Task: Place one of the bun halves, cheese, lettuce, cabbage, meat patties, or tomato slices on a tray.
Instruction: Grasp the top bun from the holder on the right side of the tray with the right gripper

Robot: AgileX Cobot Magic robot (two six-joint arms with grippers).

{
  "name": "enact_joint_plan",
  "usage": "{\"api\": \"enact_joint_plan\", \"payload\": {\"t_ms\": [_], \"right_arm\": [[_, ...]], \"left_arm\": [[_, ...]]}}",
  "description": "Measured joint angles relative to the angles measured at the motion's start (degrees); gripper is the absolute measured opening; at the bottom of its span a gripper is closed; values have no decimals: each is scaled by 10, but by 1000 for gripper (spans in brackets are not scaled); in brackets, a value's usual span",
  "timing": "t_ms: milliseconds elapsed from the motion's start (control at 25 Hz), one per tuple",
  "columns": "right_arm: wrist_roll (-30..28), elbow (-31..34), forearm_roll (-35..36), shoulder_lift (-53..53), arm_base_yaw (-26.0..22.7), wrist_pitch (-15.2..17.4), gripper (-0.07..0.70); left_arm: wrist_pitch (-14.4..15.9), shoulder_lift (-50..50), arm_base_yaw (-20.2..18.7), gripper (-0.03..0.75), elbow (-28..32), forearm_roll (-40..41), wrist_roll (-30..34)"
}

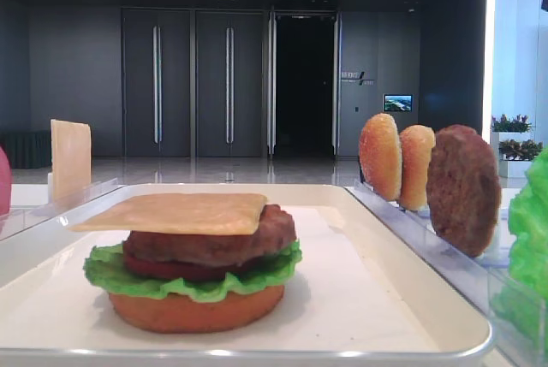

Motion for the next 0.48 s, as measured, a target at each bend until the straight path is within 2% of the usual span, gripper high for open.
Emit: {"api": "enact_joint_plan", "payload": {"t_ms": [240,480], "right_arm": [[0,-11,-11,41,0,19,385],[48,-12,-13,45,3,28,385]], "left_arm": [[0,0,0,575,0,0,0],[0,0,0,575,0,0,0]]}}
